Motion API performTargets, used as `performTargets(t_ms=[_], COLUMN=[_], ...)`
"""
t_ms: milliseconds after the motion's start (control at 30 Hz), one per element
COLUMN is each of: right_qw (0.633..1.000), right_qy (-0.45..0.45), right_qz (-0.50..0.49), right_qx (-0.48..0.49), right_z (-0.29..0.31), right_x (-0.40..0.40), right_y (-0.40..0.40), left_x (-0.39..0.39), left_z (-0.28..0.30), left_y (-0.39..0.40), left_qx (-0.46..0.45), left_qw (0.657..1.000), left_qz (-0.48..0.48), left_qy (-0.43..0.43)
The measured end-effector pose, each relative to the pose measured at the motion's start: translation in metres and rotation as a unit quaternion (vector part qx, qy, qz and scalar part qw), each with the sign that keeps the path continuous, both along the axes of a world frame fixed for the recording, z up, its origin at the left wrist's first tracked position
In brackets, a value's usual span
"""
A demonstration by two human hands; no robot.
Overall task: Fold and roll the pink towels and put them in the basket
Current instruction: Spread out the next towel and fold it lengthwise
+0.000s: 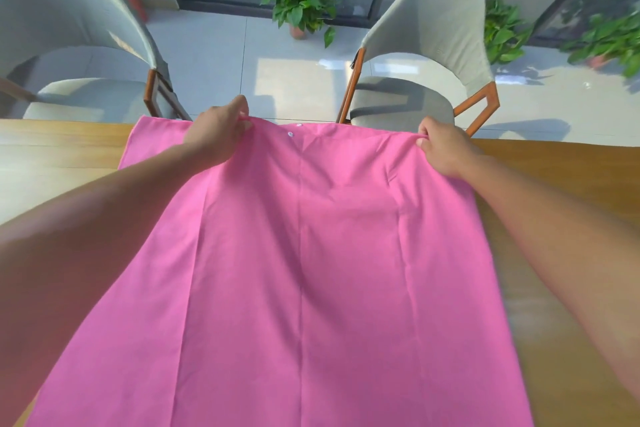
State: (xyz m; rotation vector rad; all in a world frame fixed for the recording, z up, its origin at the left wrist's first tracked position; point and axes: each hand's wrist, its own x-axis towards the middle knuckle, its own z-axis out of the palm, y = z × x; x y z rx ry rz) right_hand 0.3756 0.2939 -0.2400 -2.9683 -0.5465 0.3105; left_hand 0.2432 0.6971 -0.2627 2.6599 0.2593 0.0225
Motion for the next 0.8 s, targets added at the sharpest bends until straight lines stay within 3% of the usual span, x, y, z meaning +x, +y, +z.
performTargets(t_ms=[133, 533, 700, 800], right_qw=[0.998, 0.987, 0.981, 0.983], right_qy=[-0.016, -0.1, -0.171, -0.162], right_qz=[-0.044, -0.102, -0.084, -0.082], right_qx=[0.034, -0.078, -0.03, 0.001], right_z=[-0.001, -0.028, -0.035, -0.033], right_x=[0.005, 0.018, -0.005, -0.036], right_y=[0.001, 0.027, 0.016, 0.002], left_x=[0.006, 0.038, 0.011, -0.025], left_z=[-0.001, -0.012, -0.012, -0.009], left_y=[0.001, -0.005, -0.013, -0.021], left_qx=[-0.016, 0.075, 0.083, 0.082], left_qw=[0.997, 0.984, 0.987, 0.989], left_qz=[0.07, 0.16, 0.136, 0.113], left_qy=[-0.011, 0.022, -0.028, -0.041])
